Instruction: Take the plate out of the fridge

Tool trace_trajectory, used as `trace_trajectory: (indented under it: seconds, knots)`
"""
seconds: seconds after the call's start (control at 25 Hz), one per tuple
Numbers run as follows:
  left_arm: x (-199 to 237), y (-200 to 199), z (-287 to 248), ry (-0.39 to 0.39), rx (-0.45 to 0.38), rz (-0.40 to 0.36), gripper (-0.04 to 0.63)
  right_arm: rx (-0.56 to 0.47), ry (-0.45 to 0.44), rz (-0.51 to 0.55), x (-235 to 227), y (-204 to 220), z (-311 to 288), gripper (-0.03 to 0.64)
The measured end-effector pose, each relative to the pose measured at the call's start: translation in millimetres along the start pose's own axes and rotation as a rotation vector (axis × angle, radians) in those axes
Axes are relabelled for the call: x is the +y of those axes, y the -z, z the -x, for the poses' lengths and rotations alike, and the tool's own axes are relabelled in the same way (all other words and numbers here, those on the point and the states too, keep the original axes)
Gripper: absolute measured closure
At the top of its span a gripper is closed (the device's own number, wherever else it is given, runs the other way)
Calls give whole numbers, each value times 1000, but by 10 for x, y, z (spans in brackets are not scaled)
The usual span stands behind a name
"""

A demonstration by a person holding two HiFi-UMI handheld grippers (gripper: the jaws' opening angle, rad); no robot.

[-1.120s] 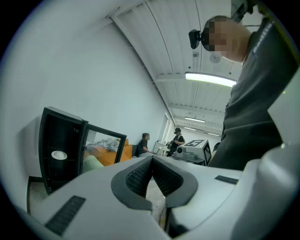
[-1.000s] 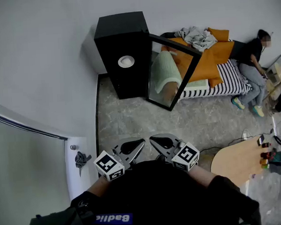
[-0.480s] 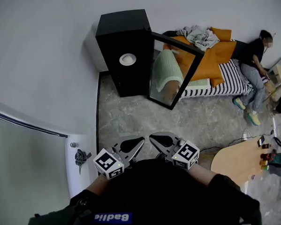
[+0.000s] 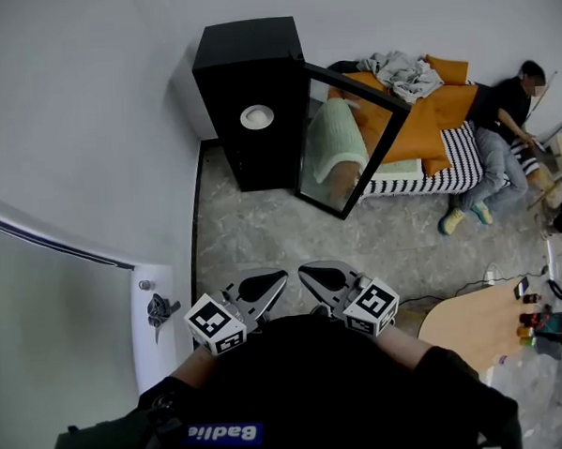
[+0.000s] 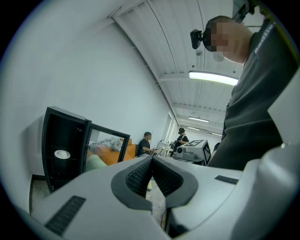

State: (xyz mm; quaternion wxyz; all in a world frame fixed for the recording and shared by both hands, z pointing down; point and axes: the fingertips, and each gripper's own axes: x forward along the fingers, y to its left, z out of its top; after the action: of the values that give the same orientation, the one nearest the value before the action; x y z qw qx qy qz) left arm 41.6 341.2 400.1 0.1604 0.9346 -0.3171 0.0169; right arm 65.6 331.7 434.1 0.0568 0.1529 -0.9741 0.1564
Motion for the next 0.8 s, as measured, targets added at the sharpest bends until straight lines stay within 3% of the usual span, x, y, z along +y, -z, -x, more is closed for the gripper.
trace_trajectory:
  seconds: [0.48, 0.8]
  knots:
    - [13, 35, -266, -61, -20, 23, 588, 34, -45, -21, -206, 136, 212, 620]
    - [363, -1, -318, -69, -31, 28, 588, 59, -26, -47, -471, 203, 50, 620]
